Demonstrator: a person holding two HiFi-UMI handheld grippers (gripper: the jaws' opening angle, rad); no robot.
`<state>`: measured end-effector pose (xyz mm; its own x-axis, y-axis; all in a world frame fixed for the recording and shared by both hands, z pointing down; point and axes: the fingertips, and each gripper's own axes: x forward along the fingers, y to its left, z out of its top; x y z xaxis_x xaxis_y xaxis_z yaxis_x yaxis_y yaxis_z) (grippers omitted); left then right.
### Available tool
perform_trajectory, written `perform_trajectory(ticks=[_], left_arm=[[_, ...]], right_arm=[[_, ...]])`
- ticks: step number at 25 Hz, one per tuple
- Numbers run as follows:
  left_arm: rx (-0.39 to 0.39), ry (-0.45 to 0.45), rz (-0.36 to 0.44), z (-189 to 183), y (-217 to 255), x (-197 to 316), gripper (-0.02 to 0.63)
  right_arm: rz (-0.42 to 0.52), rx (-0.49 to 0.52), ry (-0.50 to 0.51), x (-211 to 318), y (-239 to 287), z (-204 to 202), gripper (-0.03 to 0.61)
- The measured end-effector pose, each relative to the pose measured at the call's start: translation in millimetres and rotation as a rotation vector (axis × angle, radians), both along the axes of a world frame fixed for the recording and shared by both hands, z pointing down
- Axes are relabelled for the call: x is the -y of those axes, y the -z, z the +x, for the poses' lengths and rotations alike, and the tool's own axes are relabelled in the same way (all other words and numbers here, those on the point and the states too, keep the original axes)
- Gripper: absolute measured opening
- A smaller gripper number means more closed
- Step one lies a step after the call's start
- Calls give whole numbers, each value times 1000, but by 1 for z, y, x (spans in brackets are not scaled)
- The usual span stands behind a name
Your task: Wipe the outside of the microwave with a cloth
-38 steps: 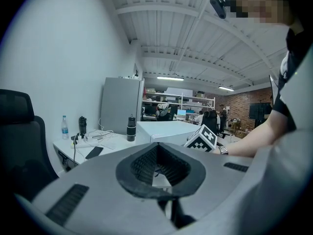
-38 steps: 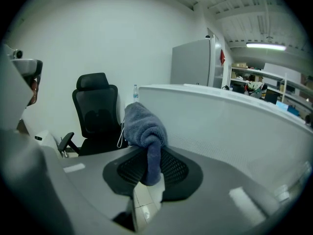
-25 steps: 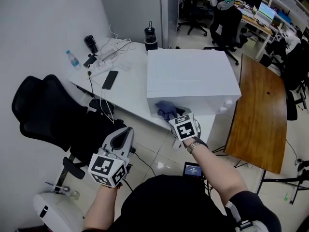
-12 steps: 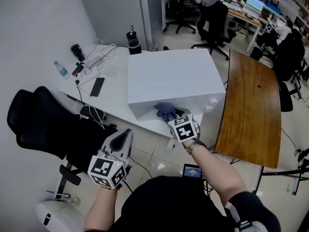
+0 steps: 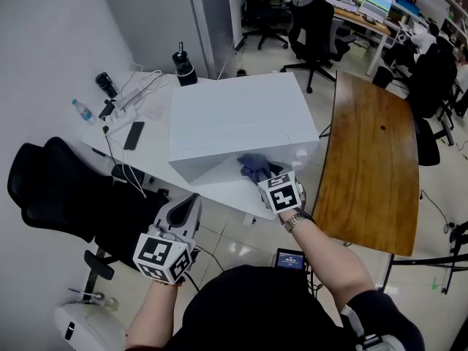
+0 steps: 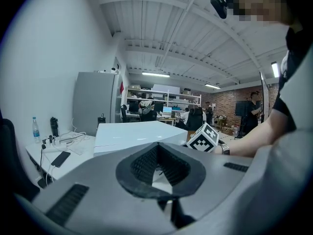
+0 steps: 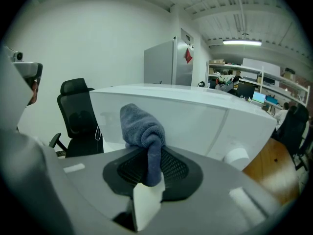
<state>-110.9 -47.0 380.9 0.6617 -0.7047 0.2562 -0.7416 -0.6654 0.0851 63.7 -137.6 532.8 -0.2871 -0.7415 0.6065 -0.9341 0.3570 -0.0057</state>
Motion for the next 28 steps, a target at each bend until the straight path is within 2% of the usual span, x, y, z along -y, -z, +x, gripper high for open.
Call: perform_trajectory(ticks=[15, 21, 28], left_arm=[[32, -27, 10, 87, 1, -10, 5], [31, -29, 10, 114, 2, -13, 5], [39, -11, 10, 128, 0, -18, 5]], right_arm=[[0, 12, -60, -12, -4, 98, 74], [10, 19, -17, -19, -2, 107, 74], [15, 30, 15, -25, 1, 114, 74]])
